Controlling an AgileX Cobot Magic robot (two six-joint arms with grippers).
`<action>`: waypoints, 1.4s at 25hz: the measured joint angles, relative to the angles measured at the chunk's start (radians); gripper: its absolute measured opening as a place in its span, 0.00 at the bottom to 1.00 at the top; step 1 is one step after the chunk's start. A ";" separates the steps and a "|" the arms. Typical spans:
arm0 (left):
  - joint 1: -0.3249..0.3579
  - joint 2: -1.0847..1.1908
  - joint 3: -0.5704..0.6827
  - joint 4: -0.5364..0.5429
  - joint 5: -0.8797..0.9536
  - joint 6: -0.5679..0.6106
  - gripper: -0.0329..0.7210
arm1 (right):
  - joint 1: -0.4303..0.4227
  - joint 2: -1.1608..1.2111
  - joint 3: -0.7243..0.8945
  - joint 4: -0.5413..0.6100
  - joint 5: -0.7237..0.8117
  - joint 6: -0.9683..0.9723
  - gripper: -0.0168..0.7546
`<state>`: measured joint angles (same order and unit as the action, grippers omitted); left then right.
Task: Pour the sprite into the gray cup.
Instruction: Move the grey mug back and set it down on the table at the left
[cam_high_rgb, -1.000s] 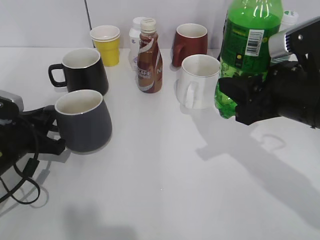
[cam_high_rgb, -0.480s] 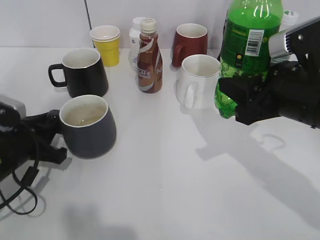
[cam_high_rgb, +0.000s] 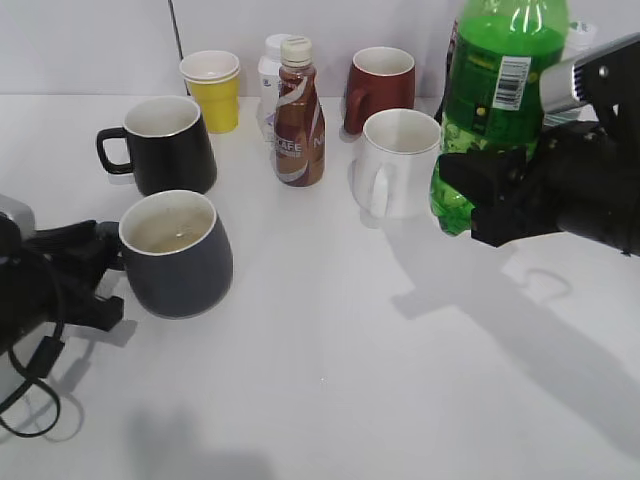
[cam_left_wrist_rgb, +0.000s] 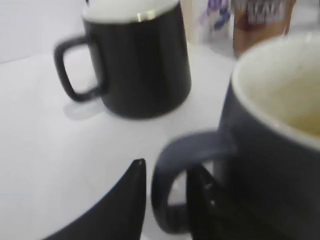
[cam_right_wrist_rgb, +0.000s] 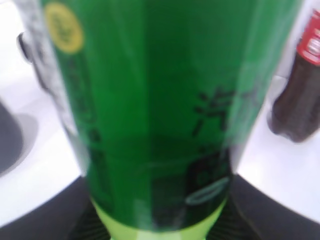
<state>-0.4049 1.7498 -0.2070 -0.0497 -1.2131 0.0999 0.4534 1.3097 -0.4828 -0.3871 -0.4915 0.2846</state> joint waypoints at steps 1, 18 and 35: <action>0.000 -0.015 0.005 0.000 0.006 0.000 0.36 | 0.000 0.000 0.000 0.008 0.000 0.000 0.46; -0.001 -0.165 0.120 0.036 0.034 0.000 0.37 | 0.000 0.032 0.192 0.376 -0.227 -0.266 0.46; -0.001 -0.166 0.137 0.057 0.026 0.000 0.37 | 0.000 0.157 0.197 0.387 -0.371 -0.231 0.46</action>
<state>-0.4058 1.5835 -0.0702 0.0074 -1.1874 0.0999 0.4534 1.4669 -0.2855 0.0000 -0.8628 0.0534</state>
